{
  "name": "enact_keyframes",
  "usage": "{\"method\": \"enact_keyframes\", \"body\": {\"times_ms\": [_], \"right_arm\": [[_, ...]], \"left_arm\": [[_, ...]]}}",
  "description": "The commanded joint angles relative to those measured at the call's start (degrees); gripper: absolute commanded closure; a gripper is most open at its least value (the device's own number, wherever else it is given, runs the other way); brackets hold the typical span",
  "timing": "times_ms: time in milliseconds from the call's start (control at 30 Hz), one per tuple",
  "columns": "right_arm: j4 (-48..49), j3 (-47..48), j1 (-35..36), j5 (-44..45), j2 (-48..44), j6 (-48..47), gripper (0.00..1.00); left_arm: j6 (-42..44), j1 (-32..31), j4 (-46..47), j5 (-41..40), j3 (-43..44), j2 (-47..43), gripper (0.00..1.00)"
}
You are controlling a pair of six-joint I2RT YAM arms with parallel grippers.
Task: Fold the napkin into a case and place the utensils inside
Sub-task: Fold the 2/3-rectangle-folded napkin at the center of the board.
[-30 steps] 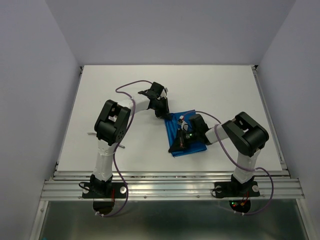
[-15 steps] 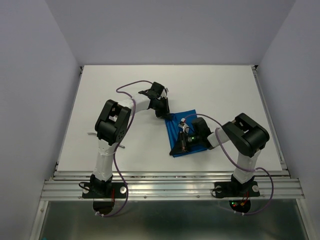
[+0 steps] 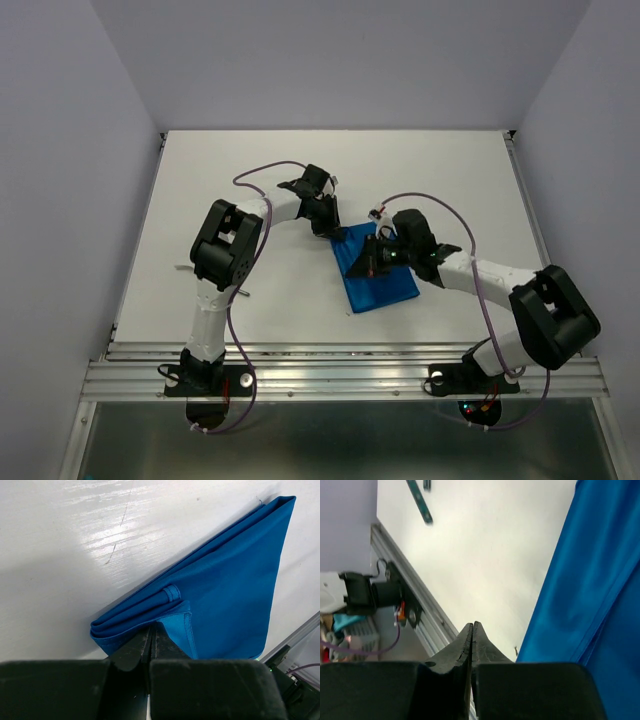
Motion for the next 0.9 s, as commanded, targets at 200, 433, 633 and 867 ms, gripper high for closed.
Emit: {"method": "enact_keyframes", "body": {"times_ms": [200, 433, 633, 867], "right_arm": [[-16.27, 13.88, -15.0, 19.66, 3.62, -1.97, 0.75], [-24.09, 27.16, -17.04, 32.06, 13.56, -7.94, 0.39], [-26.21, 35.25, -17.57, 33.75, 23.58, -13.31, 0.29], [-25.07, 37.63, -17.57, 26.9, 29.12, -17.35, 0.38]], "left_arm": [[3.31, -0.4, -4.05, -5.48, -2.6, 2.09, 1.0], [3.31, -0.4, -3.44, -5.39, -3.66, 1.57, 1.0], [3.14, -0.4, -3.08, -5.04, -3.83, 1.65, 1.0], [3.05, -0.4, -3.26, -5.13, -3.66, 1.21, 1.0]]}}
